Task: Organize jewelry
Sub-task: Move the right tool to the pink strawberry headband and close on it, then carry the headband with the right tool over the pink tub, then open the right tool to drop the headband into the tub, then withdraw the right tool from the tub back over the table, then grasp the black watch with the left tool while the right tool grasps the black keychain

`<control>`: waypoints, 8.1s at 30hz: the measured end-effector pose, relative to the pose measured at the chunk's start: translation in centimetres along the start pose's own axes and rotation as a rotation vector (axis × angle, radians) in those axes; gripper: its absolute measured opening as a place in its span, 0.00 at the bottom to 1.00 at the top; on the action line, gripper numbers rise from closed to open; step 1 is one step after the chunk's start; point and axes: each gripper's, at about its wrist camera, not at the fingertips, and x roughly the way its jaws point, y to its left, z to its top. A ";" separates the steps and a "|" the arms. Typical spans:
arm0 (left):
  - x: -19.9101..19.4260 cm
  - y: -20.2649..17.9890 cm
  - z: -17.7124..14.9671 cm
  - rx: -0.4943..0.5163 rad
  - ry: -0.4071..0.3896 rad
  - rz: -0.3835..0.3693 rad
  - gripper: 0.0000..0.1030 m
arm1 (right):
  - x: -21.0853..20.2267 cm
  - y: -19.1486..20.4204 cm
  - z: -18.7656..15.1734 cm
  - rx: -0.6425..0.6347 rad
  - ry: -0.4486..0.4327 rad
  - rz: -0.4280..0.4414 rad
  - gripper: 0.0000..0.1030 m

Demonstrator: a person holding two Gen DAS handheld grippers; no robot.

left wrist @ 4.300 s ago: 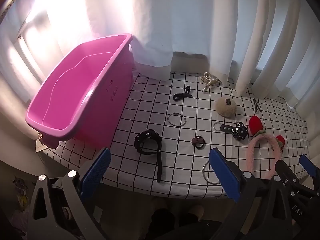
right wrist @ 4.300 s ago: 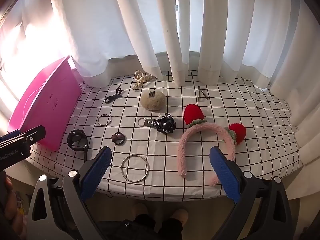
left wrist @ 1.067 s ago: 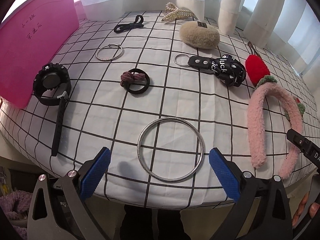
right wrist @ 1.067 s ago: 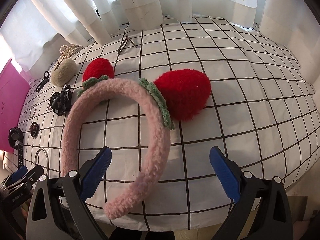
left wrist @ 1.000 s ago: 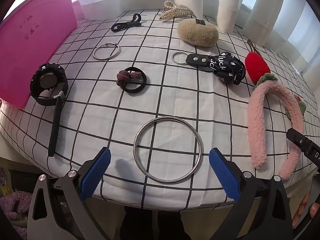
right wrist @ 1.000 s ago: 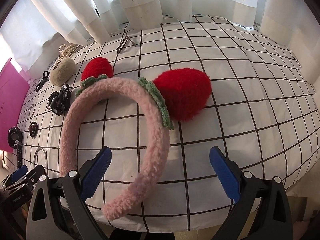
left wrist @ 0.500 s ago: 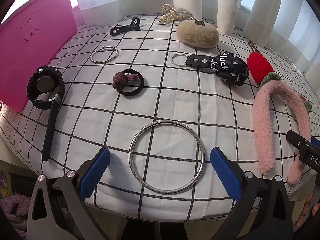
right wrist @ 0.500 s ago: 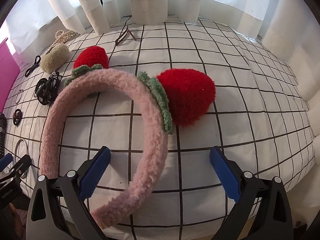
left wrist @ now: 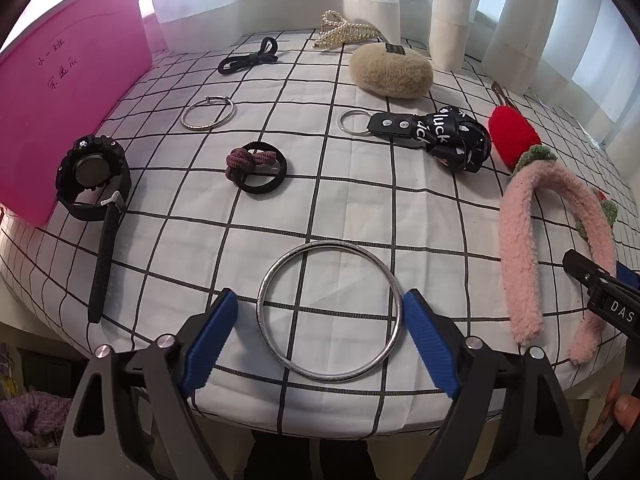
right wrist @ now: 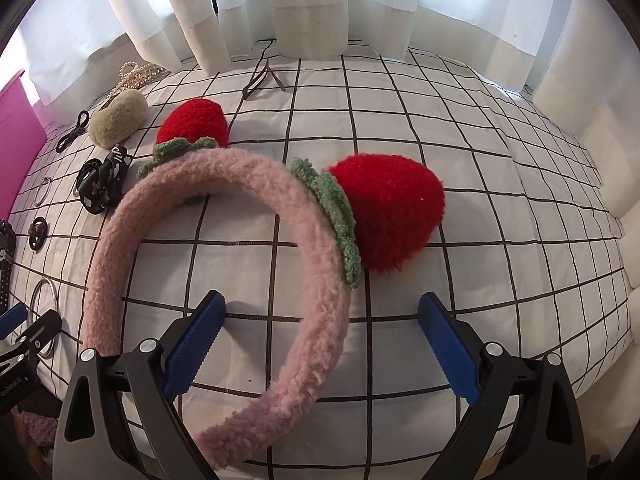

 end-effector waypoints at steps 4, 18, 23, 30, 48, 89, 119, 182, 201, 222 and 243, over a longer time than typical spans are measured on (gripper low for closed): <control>-0.2 -0.1 -0.1 0.008 -0.005 -0.007 0.69 | -0.7 1.1 -0.1 -0.046 -0.026 0.014 0.50; -2.4 1.1 1.3 -0.025 -0.050 -0.047 0.69 | -3.0 0.5 1.0 -0.007 -0.081 0.100 0.12; -4.3 1.5 2.3 -0.030 -0.089 -0.056 0.69 | -5.1 0.3 2.1 -0.006 -0.122 0.112 0.12; -7.4 2.3 4.0 -0.048 -0.148 -0.062 0.69 | -8.6 0.2 4.2 -0.032 -0.187 0.121 0.12; -18.6 9.6 8.6 -0.200 -0.386 0.017 0.69 | -16.9 8.9 12.8 -0.209 -0.394 0.353 0.12; -10.4 40.7 17.0 -0.417 -0.099 0.143 0.69 | -5.3 58.5 24.3 -0.786 0.069 0.412 0.12; -9.8 41.0 16.5 -0.442 0.014 0.192 0.89 | -4.4 64.2 24.0 -0.884 0.122 0.343 0.65; -14.8 14.1 3.2 -0.381 -0.097 0.067 0.91 | -10.0 12.2 9.9 -0.271 -0.011 0.306 0.67; -6.6 16.8 3.0 -0.349 -0.083 0.066 0.91 | -4.7 13.0 4.6 -0.117 -0.005 0.229 0.67; -0.6 17.9 4.0 -0.400 -0.093 0.130 0.91 | 1.6 15.1 6.3 -0.164 -0.041 0.289 0.67; 2.4 18.6 4.8 -0.393 -0.081 0.197 0.94 | 4.0 18.5 7.0 -0.275 -0.078 0.171 0.68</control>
